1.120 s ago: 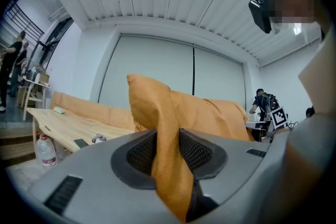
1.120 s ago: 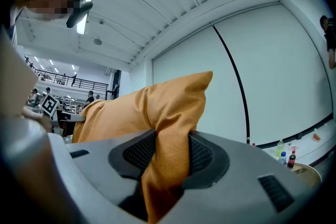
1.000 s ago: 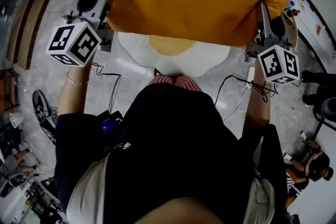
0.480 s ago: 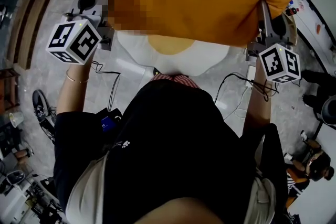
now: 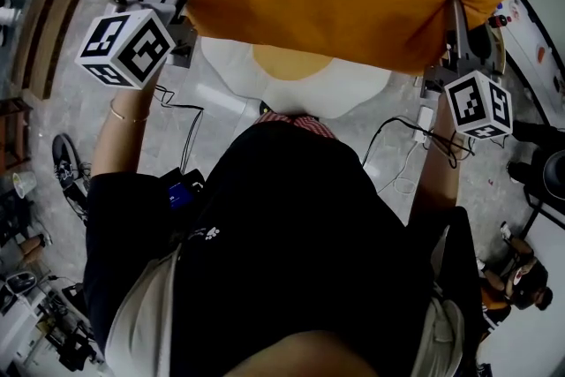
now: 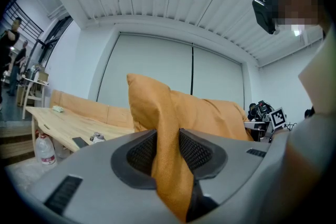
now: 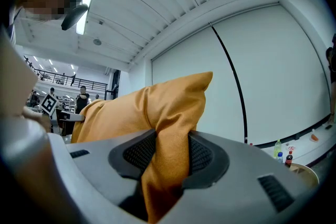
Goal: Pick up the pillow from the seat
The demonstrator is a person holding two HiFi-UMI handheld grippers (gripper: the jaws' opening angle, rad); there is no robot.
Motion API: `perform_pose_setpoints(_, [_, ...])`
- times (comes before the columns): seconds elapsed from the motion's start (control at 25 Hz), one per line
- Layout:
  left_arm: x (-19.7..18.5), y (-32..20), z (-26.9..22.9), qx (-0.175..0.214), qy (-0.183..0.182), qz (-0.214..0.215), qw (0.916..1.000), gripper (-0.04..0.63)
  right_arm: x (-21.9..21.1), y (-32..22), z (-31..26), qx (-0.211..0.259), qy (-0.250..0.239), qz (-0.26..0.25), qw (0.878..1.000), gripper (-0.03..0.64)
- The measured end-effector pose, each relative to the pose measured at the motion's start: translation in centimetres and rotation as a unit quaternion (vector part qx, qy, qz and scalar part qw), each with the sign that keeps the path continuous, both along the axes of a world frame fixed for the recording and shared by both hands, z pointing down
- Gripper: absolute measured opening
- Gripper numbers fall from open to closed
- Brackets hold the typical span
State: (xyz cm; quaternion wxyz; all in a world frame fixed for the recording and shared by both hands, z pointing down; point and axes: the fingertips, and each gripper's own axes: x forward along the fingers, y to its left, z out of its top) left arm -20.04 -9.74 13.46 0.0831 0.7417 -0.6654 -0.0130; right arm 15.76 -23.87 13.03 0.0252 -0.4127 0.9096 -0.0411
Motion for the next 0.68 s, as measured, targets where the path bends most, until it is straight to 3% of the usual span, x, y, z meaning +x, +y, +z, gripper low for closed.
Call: perform_pose_setpoints(0.68, [-0.23, 0.46, 0.18, -0.017, 0.013, 0.004, 0.9998, 0.137, -0.40, 0.12, -0.07, 0.000, 0.002, -0.003, 1.000, 0.169])
